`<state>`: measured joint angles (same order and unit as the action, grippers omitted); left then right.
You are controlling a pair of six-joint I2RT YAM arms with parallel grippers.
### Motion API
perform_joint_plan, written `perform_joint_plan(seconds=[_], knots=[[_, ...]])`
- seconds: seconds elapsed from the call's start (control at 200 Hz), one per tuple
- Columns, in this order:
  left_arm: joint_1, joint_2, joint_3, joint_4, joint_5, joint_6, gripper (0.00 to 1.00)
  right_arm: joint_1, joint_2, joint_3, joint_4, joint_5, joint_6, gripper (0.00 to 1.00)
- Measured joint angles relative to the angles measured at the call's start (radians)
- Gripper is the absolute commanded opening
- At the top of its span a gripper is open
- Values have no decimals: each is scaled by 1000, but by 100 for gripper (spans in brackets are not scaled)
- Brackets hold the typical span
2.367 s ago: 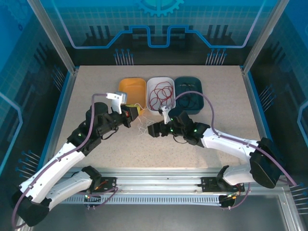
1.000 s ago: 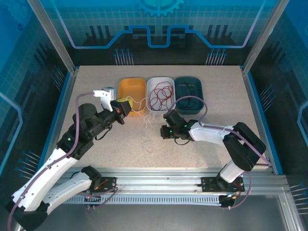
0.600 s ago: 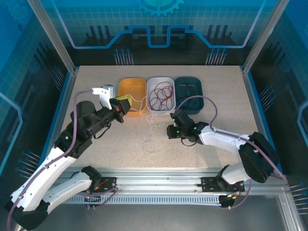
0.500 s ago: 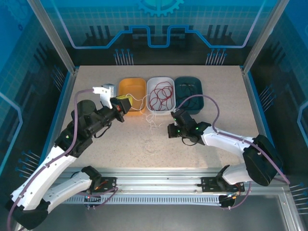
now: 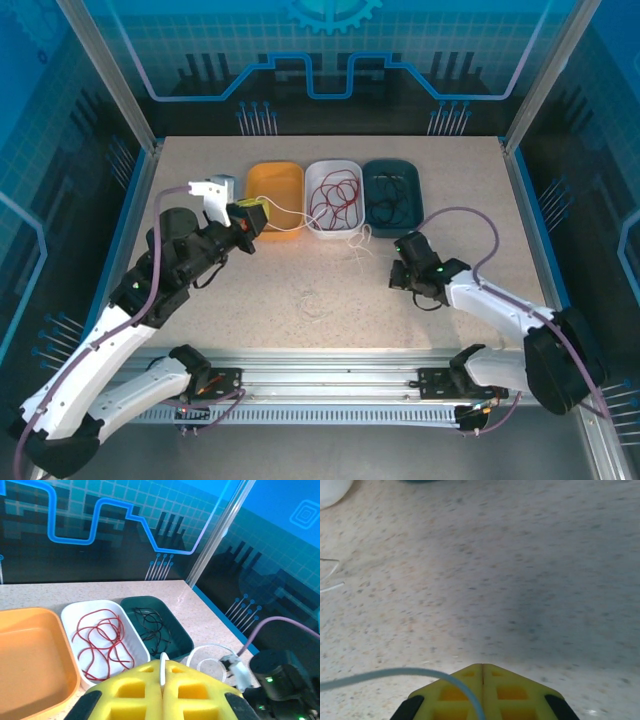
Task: Untangle the cables
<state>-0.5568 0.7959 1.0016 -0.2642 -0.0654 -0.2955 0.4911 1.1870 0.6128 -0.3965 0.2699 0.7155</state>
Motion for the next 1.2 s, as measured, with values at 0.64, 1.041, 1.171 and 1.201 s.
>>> perform_joint_plan(seconds=[0.64, 1.041, 1.171, 1.201], knots=[[13, -36, 13, -77, -171, 46, 0, -262, -239, -89, -146, -43, -19, 1], [31, -4, 24, -51, -26, 66, 0, -236, -248, -37, -126, -198, -97, 39], [31, 27, 27, -37, 75, 60, 0, -191, -255, -10, -114, -224, -108, 48], [31, 36, 31, -37, 97, 59, 0, -177, -255, -2, -108, -229, -110, 49]])
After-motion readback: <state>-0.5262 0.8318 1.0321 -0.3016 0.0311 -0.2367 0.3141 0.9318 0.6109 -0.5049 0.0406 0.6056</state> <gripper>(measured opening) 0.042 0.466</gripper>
